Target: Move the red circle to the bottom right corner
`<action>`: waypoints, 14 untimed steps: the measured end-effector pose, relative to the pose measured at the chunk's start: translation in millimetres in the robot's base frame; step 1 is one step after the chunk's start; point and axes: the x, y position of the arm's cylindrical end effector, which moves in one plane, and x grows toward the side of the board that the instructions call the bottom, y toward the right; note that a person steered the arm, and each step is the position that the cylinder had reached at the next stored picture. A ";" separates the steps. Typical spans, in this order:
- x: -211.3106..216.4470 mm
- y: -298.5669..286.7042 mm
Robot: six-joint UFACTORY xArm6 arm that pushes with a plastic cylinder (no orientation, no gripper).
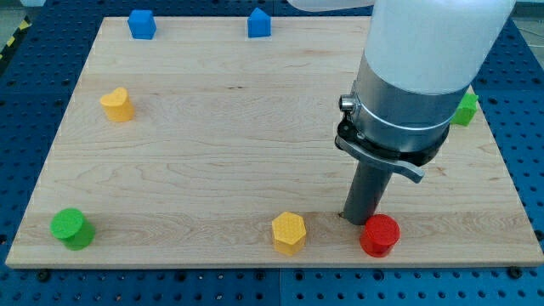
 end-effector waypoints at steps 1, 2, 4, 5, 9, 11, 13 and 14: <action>0.0 -4.3; 2.6 -15.4; 43.7 -20.3; 44.8 -13.3; 42.6 47.3; 16.2 44.5; 8.4 77.2; -9.8 80.1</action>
